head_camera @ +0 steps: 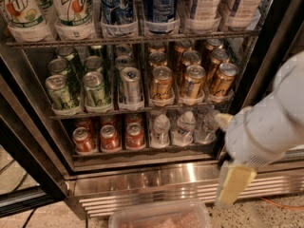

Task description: Pick coke can from bottom shelf of fridge

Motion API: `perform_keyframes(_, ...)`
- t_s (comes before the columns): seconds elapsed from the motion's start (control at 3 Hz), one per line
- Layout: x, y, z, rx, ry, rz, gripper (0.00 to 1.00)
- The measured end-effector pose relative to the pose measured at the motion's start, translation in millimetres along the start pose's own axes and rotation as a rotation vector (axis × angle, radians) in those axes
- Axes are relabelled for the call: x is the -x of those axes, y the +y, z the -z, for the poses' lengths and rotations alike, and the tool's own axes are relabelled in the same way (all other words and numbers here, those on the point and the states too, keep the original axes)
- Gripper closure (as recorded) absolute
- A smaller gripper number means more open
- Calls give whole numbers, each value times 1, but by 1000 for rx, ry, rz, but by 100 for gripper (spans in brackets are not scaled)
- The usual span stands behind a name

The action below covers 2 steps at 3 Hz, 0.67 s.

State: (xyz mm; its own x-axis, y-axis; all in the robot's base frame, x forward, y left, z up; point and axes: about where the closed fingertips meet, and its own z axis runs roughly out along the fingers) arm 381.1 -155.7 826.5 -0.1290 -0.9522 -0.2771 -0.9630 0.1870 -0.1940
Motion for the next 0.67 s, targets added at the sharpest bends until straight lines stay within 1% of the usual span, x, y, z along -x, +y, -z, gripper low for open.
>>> perform_keyframes(0.33, -5, 61, -78, 102, -36, 81, 0)
perform_keyframes(0.67, -5, 60, -77, 101, -37, 82, 0)
